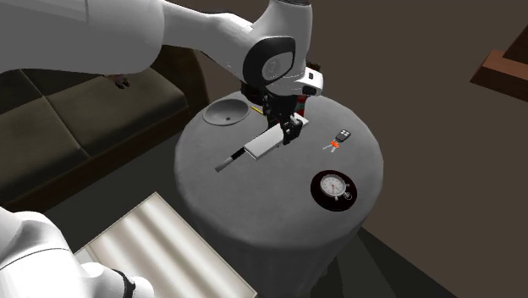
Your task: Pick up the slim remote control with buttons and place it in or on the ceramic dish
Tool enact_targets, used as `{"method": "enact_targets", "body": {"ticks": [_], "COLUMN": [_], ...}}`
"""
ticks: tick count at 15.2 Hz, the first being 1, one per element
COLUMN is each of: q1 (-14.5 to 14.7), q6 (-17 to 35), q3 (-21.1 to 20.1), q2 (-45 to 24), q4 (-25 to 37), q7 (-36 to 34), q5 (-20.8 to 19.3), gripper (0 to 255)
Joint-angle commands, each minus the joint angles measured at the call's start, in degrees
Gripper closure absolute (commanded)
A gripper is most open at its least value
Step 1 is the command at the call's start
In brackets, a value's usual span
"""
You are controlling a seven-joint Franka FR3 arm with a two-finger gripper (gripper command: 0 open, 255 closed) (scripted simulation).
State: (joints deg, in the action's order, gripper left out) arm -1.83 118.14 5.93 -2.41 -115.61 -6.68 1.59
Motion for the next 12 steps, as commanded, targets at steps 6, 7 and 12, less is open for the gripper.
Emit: {"method": "enact_targets", "body": {"ticks": [6,7,12], "q1": [2.08,2.77,6.26], "q6": [-2.38,-2.38,-2.6], "q3": [-1.94,-2.6,-5.77], "q2": [0.6,0.48,-0.87], "q4": [1.87,2.02,3.72], "q7": [-4.17,-5.53,-12.25], "q5": [-0.19,-0.21,-0.36], "gripper": [255,255,255]}}
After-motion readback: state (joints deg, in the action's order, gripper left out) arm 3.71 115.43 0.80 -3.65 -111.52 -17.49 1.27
